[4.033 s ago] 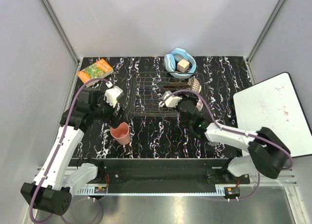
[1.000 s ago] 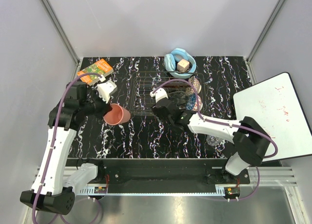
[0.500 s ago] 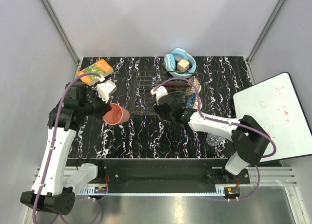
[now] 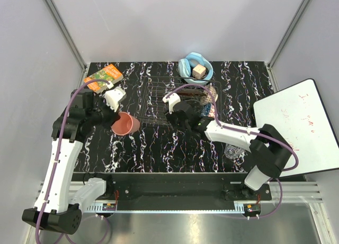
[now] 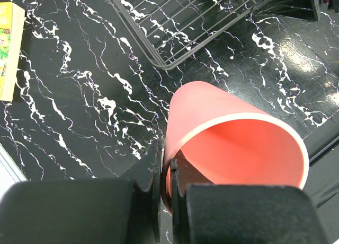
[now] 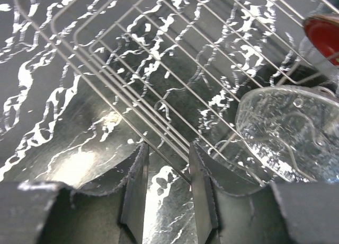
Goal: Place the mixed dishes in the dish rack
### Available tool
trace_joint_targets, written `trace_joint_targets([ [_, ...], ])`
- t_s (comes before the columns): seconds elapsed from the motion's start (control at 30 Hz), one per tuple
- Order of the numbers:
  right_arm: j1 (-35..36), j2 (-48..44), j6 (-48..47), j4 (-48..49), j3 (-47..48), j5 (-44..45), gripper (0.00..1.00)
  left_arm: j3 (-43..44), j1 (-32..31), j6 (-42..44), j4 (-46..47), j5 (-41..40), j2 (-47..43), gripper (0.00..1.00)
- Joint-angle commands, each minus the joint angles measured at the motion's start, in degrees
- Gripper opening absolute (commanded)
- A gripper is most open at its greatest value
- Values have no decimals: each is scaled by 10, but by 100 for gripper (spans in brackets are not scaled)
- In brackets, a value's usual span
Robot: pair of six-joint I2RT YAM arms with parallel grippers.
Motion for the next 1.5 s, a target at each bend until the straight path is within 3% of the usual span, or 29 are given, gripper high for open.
trace_joint_targets([
  [0.0,9,29,33,-124,-17,-150,5,26,4,-3,31,-9,-7,0],
  [0.37,11,-1,76,-214,-34,-259,3,29,6,-5,33,-15,-14,0],
  [0.73,38,-72,163,-243,-80,-272,4,46,6,-16,34,-3,-14,0],
  [0.87,70,-96,192,-242,-92,-278,7,47,6,-33,33,40,-4,0],
  [0.93,74,-109,202,-242,-87,-276,15,50,6,-47,34,64,4,0],
  [1.03,75,-137,205,-243,-55,-254,41,58,5,-70,40,123,21,0],
  [1.1,75,-158,204,-244,-16,-236,99,51,8,-86,55,183,19,0],
  [1.17,74,-170,205,-243,23,-200,100,31,15,-99,105,255,-6,0],
  [1.33,73,-185,213,-240,92,-155,100,29,22,-162,149,341,25,0],
  [1.47,58,-216,286,-193,109,-149,100,26,51,-252,221,426,32,0],
])
